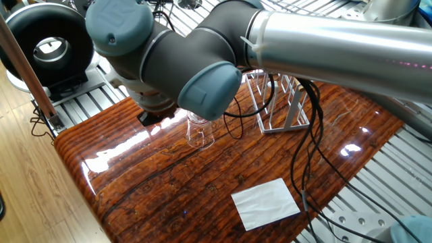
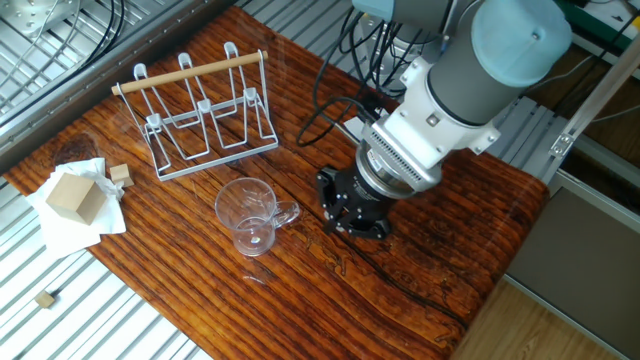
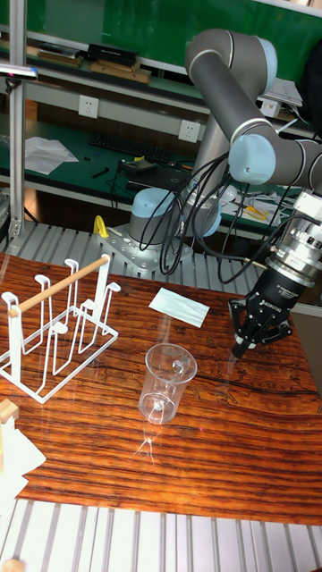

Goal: Put the cup on the cup rack

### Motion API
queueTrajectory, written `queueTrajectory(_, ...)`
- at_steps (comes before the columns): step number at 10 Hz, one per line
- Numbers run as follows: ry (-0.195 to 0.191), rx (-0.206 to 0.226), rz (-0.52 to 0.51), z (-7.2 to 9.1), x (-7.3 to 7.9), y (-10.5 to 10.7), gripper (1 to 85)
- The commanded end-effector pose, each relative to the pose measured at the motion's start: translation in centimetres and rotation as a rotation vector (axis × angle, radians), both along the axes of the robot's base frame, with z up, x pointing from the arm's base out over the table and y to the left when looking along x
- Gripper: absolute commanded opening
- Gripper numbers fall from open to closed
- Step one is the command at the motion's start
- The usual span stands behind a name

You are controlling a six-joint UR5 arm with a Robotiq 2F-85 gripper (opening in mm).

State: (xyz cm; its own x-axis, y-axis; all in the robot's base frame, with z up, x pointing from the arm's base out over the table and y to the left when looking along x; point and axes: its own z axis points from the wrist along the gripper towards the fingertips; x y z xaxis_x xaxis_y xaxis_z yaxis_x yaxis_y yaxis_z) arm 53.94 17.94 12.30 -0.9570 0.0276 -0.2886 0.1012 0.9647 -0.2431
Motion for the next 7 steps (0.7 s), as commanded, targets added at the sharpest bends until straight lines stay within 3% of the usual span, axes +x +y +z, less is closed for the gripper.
queueTrajectory(1, -0.001, 0.038, -0.037, -0.2, -0.1, 0.5, 1.3)
queueTrajectory(3, -0.012, 0.050, -0.077, -0.4, 0.0, 0.4, 1.3)
queueTrajectory(4, -0.020, 0.078, -0.116, -0.5, 0.2, 0.9, 1.3)
queueTrajectory(6, -0.006, 0.207, -0.195, -0.6, 0.0, 3.6, 3.7)
queueTrajectory(7, 0.002, 0.228, -0.210, -0.7, -0.2, 4.0, 3.7)
